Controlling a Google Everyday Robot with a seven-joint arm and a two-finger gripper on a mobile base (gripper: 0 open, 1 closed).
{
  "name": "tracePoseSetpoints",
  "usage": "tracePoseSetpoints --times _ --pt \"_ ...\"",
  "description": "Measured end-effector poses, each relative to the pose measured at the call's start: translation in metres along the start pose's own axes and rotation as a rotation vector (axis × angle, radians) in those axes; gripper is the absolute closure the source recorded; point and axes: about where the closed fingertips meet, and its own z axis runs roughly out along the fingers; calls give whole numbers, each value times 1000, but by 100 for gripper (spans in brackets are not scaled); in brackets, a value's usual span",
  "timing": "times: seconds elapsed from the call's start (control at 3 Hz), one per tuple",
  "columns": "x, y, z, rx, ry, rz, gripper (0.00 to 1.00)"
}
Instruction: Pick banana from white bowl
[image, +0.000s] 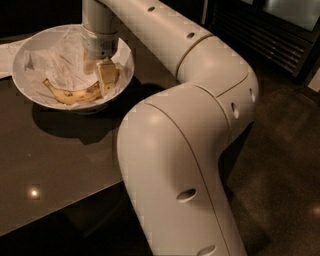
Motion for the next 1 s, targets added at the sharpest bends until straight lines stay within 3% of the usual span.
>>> tracePoseSetpoints --times 1.0 --pt "2 -5 8 -15 -8 -26 39"
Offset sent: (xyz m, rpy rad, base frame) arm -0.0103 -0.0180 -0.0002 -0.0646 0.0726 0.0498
